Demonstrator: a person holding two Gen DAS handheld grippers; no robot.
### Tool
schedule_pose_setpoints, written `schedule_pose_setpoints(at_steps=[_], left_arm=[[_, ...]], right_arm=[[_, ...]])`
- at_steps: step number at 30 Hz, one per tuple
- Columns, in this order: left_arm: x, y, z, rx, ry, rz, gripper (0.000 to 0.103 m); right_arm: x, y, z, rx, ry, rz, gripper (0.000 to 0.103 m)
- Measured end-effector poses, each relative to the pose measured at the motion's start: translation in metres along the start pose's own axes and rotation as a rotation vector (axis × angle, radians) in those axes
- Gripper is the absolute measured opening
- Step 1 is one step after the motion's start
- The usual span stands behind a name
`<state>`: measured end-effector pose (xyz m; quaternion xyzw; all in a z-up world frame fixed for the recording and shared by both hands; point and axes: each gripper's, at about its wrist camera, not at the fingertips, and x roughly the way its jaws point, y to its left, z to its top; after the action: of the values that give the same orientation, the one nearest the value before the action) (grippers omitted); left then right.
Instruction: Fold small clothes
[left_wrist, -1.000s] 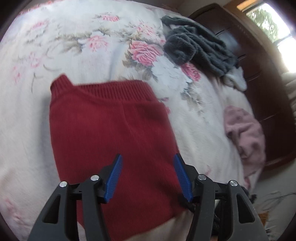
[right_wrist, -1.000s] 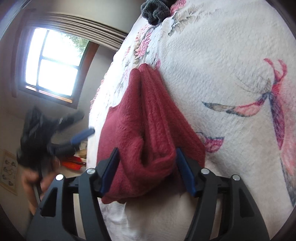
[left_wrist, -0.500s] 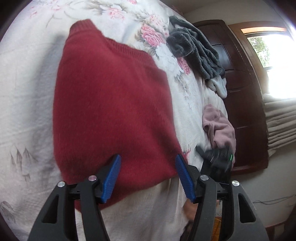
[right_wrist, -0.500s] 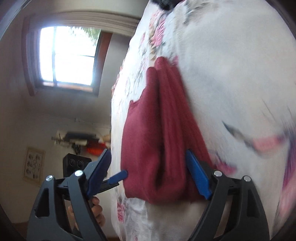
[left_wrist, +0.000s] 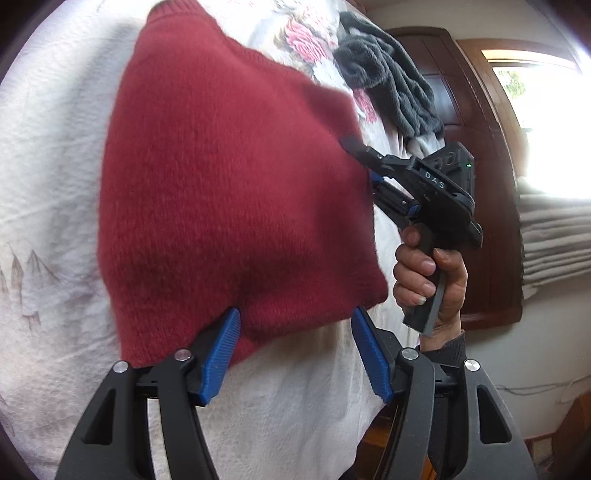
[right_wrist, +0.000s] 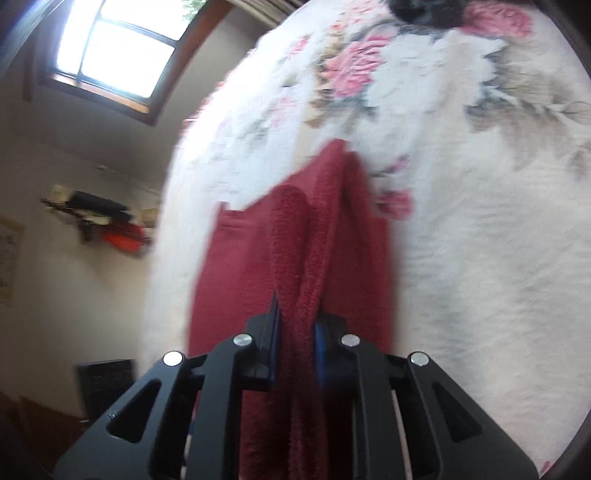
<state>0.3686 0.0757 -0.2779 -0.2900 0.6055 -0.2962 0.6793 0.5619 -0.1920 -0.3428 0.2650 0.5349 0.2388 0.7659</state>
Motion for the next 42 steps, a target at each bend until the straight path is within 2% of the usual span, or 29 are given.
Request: schedule_pose_setpoints(at_steps=[1, 2, 5, 7, 8, 9, 10, 11, 14, 16, 18, 20, 21, 23, 26, 27, 28, 30, 33, 35, 36, 37, 39, 40, 42], left_arm=[[0.001, 0.002, -0.001, -0.011, 0.009, -0.007, 0.063], [-0.001, 0.002, -0.002, -0.019, 0.017, -0.015, 0.062], [-0.028, -0.013, 0.001, 0.039, -0.016, -0.055, 0.062], [-0.049, -0.017, 0.013, 0.071, -0.076, -0.04, 0.063], [-0.056, -0.017, 0.018, 0.071, -0.095, -0.033, 0.063], [-0.063, -0.016, 0.026, 0.064, -0.114, -0.029, 0.063], [-0.068, -0.013, 0.034, 0.048, -0.128, -0.025, 0.063], [-0.072, -0.011, 0.04, 0.039, -0.14, -0.022, 0.063], [-0.074, -0.011, 0.051, 0.045, -0.149, -0.005, 0.063], [-0.069, -0.007, 0.056, 0.041, -0.137, 0.014, 0.063], [-0.059, -0.004, 0.061, 0.029, -0.12, 0.024, 0.063], [-0.057, -0.003, 0.066, 0.035, -0.115, 0.024, 0.063], [-0.058, -0.005, 0.069, 0.044, -0.116, 0.019, 0.063], [-0.058, -0.009, 0.079, 0.075, -0.12, 0.007, 0.063], [-0.044, -0.005, 0.095, 0.071, -0.081, 0.003, 0.063], [-0.038, -0.003, 0.097, 0.067, -0.065, 0.014, 0.063], [-0.028, 0.002, 0.1, 0.065, -0.043, 0.031, 0.063], [-0.014, 0.01, 0.103, 0.056, -0.009, 0.073, 0.062], [-0.015, 0.006, 0.1, 0.054, -0.006, 0.113, 0.059], [-0.031, -0.014, 0.089, 0.096, -0.024, 0.045, 0.059], [-0.037, -0.023, 0.081, 0.129, -0.021, 0.003, 0.059], [-0.041, -0.032, 0.069, 0.172, -0.018, -0.009, 0.059], [-0.03, -0.031, 0.056, 0.182, 0.019, 0.022, 0.059], [-0.021, -0.024, 0.054, 0.169, 0.036, 0.056, 0.059], [0.0, -0.003, 0.051, 0.131, 0.069, 0.132, 0.048]], right_arm=[[0.009, -0.007, -0.002, 0.017, 0.011, -0.028, 0.016], [0.013, -0.015, -0.004, 0.039, 0.014, -0.016, 0.016], [-0.002, -0.021, 0.001, 0.125, -0.012, 0.09, 0.031], [-0.007, -0.02, 0.008, 0.134, 0.0, 0.136, 0.055], [-0.005, -0.017, 0.013, 0.139, 0.022, 0.147, 0.056], [0.0, -0.015, 0.017, 0.135, 0.063, 0.147, 0.051], [0.004, -0.01, 0.019, 0.115, 0.076, 0.111, 0.021], [0.005, -0.004, 0.022, 0.083, 0.074, 0.073, 0.014], [-0.008, 0.005, 0.021, 0.035, -0.012, 0.018, 0.012], [-0.003, -0.013, 0.011, 0.078, -0.015, -0.044, 0.013], [0.007, -0.027, 0.003, 0.105, 0.015, -0.013, 0.018], [-0.003, -0.026, 0.003, 0.11, 0.002, -0.001, 0.03], [-0.018, -0.021, 0.003, 0.108, -0.028, -0.033, 0.038], [-0.039, -0.011, 0.0, 0.073, -0.066, -0.029, 0.039], [-0.036, 0.008, -0.01, 0.014, 0.024, 0.032, 0.04], [-0.025, 0.013, -0.016, -0.014, 0.085, 0.02, 0.04], [-0.014, 0.015, -0.02, -0.042, 0.123, -0.017, 0.032], [0.002, 0.008, -0.027, -0.1, 0.126, -0.133, 0.03], [-0.01, 0.003, -0.028, -0.051, 0.079, -0.111, 0.027], [-0.029, 0.019, -0.033, -0.084, 0.024, -0.1, 0.026], [-0.04, 0.028, -0.041, -0.1, 0.013, -0.044, 0.026], [-0.043, 0.032, -0.045, -0.112, 0.018, -0.017, 0.026], [-0.039, 0.038, -0.061, -0.151, 0.061, -0.009, 0.024], [-0.03, 0.036, -0.064, -0.166, 0.083, -0.036, 0.019], [-0.014, 0.02, -0.068, -0.159, 0.101, -0.096, 0.015]])
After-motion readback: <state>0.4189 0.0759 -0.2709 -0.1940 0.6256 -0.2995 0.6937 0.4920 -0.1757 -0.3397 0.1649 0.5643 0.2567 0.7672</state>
